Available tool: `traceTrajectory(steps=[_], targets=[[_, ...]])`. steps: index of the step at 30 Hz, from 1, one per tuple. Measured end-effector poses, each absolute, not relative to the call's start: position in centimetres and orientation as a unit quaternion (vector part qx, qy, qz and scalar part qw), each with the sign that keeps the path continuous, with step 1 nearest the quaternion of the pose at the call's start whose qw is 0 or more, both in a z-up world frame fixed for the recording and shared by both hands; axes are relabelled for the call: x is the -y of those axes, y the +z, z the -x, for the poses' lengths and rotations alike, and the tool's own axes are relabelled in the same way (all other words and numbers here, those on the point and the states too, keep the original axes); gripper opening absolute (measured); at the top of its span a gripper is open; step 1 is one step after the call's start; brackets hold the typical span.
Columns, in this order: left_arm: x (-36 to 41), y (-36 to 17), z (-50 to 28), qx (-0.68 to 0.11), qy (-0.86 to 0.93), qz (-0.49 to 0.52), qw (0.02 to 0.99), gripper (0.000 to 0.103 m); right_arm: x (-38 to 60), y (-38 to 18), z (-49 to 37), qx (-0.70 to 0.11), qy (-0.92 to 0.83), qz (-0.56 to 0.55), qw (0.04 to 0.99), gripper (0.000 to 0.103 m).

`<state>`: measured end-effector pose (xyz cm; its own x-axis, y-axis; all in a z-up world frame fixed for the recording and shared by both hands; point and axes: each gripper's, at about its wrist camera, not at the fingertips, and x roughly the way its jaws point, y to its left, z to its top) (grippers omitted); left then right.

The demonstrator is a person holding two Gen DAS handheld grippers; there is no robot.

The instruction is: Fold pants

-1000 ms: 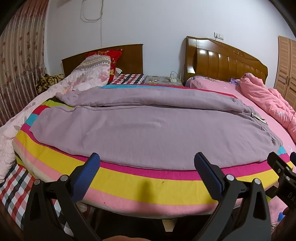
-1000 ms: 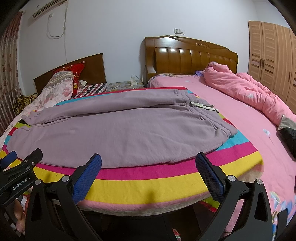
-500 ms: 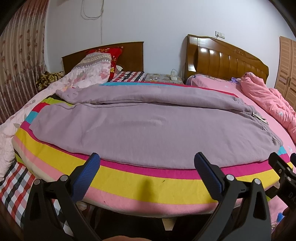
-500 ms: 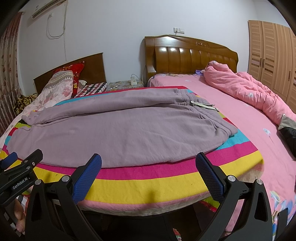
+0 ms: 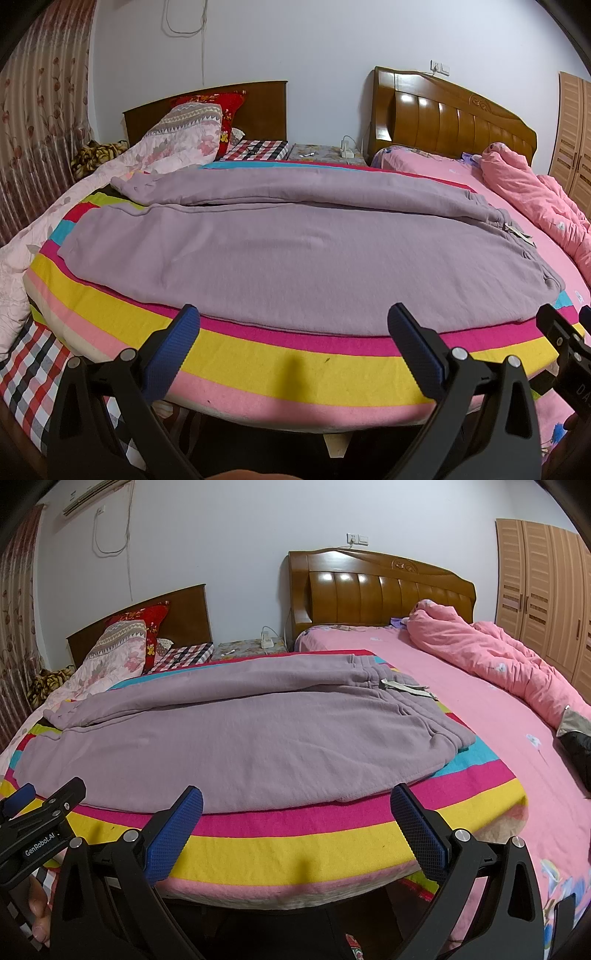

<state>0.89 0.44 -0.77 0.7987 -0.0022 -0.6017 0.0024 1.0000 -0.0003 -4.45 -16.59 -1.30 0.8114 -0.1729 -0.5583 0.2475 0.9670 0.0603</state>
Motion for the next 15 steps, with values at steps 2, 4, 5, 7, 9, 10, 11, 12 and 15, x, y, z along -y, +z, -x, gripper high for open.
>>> traceTrajectory(steps=[2, 4, 5, 7, 9, 10, 11, 12, 15], targets=[[-0.48, -0.82, -0.91, -0.318, -0.001, 0.000, 0.948, 0.101, 16.55, -1.34, 4.43, -0.287, -0.111, -0.065, 0.949, 0.098], [-0.48, -0.84, -0.91, -0.319, -0.001, 0.000, 0.948, 0.101, 16.59, -1.31, 4.41, -0.287, -0.111, -0.065, 0.949, 0.098], [-0.49, -0.87, -0.88, -0.319, -0.001, 0.000, 0.948, 0.101, 16.62, -1.28, 4.39, -0.287, -0.111, -0.065, 0.949, 0.098], [-0.54, -0.94, -0.89, -0.320, -0.002, 0.000, 0.947, 0.101, 16.59, -1.31, 4.41, -0.287, -0.111, -0.065, 0.949, 0.098], [-0.46, -1.00, -0.84, -0.321, -0.002, 0.000, 0.947, 0.101, 16.61, -1.29, 4.39, -0.287, -0.111, -0.065, 0.949, 0.098], [-0.47, -1.02, -0.85, -0.322, -0.003, 0.000, 0.947, 0.101, 16.62, -1.34, 4.42, -0.287, -0.111, -0.065, 0.949, 0.098], [-0.45, -1.04, -0.86, -0.323, -0.003, 0.000, 0.947, 0.101, 16.62, -1.33, 4.41, -0.288, -0.111, -0.065, 0.949, 0.098], [-0.47, -1.05, -0.88, -0.324, -0.003, 0.000, 0.946, 0.101, 16.56, -1.39, 4.46, -0.288, -0.111, -0.066, 0.949, 0.098], [-0.40, -1.08, -0.92, -0.325, -0.003, -0.001, 0.946, 0.101, 16.55, -1.38, 4.47, -0.288, -0.111, -0.066, 0.949, 0.098]])
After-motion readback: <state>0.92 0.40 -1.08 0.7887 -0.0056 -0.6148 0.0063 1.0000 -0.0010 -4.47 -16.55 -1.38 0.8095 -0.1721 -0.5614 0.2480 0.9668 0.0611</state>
